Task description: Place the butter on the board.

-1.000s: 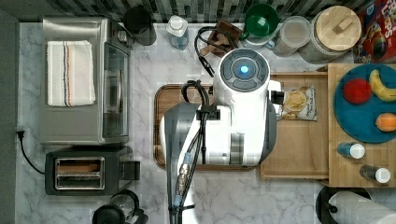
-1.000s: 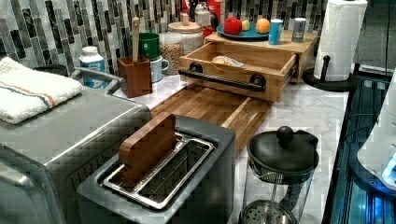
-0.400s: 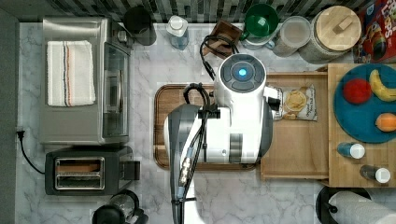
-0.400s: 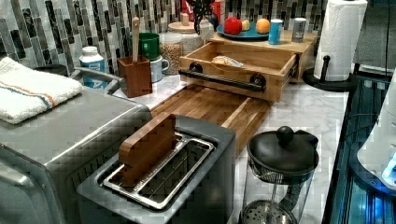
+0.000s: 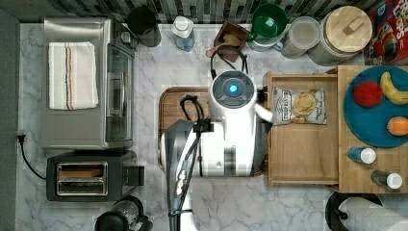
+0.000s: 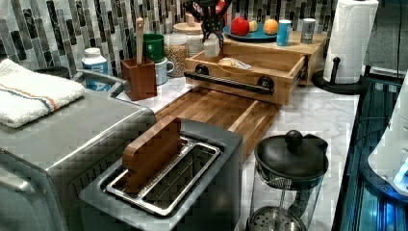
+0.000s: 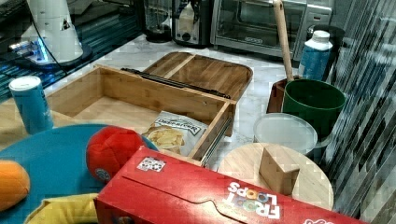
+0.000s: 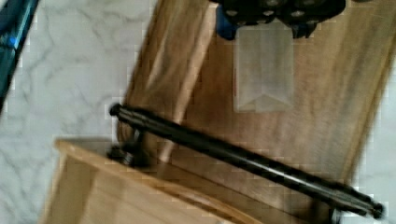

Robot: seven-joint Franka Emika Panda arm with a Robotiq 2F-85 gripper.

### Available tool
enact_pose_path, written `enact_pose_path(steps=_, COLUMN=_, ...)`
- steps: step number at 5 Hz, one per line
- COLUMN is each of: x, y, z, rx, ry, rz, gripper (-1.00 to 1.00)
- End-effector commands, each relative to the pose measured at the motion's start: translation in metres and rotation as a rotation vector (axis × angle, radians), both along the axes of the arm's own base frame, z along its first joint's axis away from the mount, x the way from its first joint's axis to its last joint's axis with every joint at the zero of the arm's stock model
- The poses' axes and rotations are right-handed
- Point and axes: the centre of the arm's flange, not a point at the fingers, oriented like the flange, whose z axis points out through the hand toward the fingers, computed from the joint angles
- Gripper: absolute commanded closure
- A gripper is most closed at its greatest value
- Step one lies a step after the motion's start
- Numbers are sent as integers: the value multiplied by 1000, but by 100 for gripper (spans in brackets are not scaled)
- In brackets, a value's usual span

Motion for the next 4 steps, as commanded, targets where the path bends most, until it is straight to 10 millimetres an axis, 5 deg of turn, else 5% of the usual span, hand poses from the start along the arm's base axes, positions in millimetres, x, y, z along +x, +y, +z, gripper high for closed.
enact_pose_path(steps=1, x=-32, y=92, z=35, rx=-19, ry=-179, rz=-18, gripper=100)
enact_pose_path(steps=4, x=-48, y=132, z=-39, rx=5, ry=-200, rz=-162, gripper=100)
